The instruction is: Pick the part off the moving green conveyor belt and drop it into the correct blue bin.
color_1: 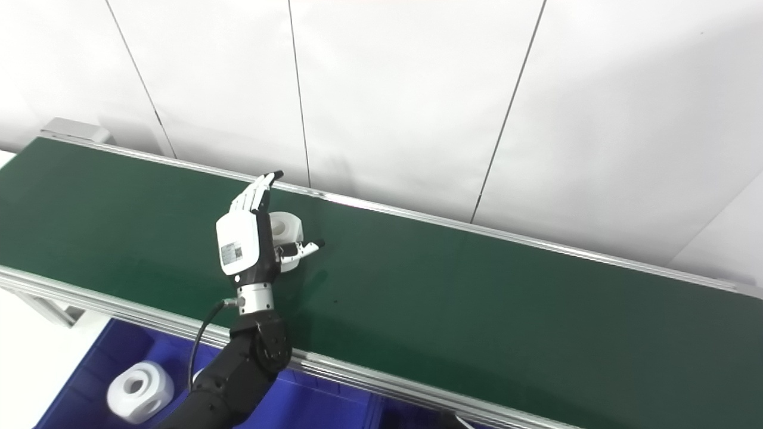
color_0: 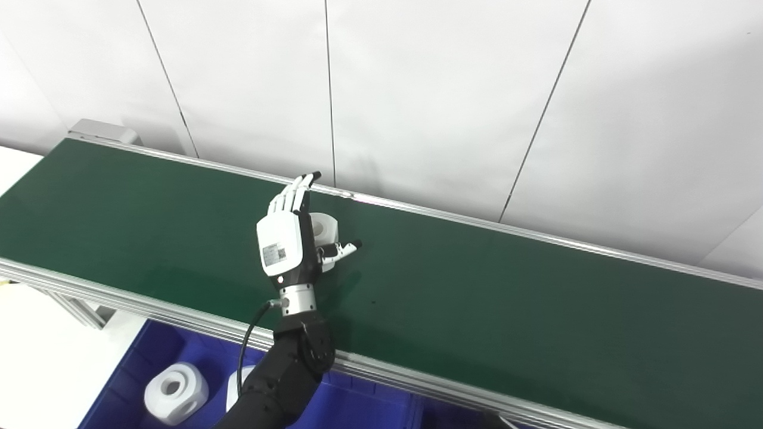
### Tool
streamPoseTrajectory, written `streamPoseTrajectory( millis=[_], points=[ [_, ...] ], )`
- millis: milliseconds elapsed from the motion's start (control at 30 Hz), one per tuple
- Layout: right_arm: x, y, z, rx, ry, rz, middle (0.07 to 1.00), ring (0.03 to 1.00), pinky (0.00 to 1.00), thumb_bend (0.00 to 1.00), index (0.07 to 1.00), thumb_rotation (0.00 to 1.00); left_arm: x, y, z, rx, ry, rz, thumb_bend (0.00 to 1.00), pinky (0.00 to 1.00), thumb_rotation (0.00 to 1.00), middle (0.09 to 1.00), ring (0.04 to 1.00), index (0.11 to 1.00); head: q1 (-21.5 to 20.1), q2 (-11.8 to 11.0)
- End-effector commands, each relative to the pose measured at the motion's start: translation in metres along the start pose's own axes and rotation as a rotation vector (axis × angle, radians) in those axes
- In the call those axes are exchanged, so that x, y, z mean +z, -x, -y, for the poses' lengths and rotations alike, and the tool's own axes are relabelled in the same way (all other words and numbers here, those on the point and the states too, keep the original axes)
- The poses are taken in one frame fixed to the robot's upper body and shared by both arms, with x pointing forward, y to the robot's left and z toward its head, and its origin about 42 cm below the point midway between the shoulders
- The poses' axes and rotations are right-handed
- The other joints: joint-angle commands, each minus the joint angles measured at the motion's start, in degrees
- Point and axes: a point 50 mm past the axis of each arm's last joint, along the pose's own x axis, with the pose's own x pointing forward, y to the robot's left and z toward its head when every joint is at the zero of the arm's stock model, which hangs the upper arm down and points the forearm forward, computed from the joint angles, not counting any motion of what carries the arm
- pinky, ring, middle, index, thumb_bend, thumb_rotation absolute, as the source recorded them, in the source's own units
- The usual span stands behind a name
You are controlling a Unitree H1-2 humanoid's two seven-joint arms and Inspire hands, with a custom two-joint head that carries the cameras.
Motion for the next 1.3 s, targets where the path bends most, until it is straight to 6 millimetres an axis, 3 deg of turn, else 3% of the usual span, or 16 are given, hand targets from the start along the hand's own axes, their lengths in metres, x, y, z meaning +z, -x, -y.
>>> streamPoseTrajectory(
  millis=[0, 200, 433, 600, 900, 1000, 1167, 1267],
  points=[
    [0.009, -0.005, 0.000, 0.009, 0.022, 0.071, 0.858, 0.826, 0.77, 0.87, 0.825, 0.95, -0.001, 0.008, -0.005, 0.019, -0.001, -0.004, 0.96, 0.79, 0.12, 0.835, 0.808, 0.791, -0.1, 0.1],
    [0.009, -0.006, 0.000, 0.006, 0.022, 0.075, 0.855, 0.824, 0.77, 0.87, 0.822, 0.94, 0.003, 0.017, -0.007, 0.007, -0.003, -0.007, 0.95, 0.75, 0.10, 0.820, 0.793, 0.775, -0.1, 0.2],
    [0.010, -0.006, -0.002, 0.004, 0.025, 0.077, 0.860, 0.832, 0.78, 0.87, 0.826, 0.95, 0.004, 0.013, -0.008, -0.024, -0.068, -0.027, 0.93, 0.66, 0.05, 0.785, 0.729, 0.747, -0.3, 0.3],
    [0.011, -0.006, -0.003, 0.008, 0.022, 0.081, 0.861, 0.830, 0.77, 0.87, 0.826, 0.95, 0.005, 0.004, -0.006, -0.041, -0.108, -0.038, 0.92, 0.50, 0.00, 0.739, 0.596, 0.704, -0.5, 0.5],
    [0.009, -0.006, -0.004, 0.006, 0.021, 0.075, 0.858, 0.822, 0.76, 0.88, 0.827, 0.95, 0.015, -0.017, 0.017, -0.070, 0.032, -0.025, 0.85, 0.28, 0.00, 0.735, 0.366, 0.722, -1.5, -0.1],
    [0.010, -0.006, -0.006, 0.000, 0.022, 0.077, 0.853, 0.818, 0.76, 0.88, 0.821, 0.95, 0.025, -0.022, 0.026, -0.085, 0.059, -0.021, 0.85, 0.31, 0.00, 0.742, 0.414, 0.728, -1.8, -0.1],
    [0.010, -0.006, -0.008, -0.006, 0.020, 0.080, 0.850, 0.820, 0.76, 0.87, 0.822, 0.95, 0.035, -0.023, 0.032, -0.085, 0.079, -0.015, 0.85, 0.24, 0.00, 0.705, 0.340, 0.704, -1.8, 0.1],
    [0.011, -0.006, -0.008, -0.005, 0.016, 0.083, 0.852, 0.821, 0.76, 0.85, 0.823, 0.95, 0.034, -0.023, 0.030, -0.079, 0.096, -0.007, 0.81, 0.35, 0.00, 0.639, 0.470, 0.649, -1.6, 0.0]
  ],
)
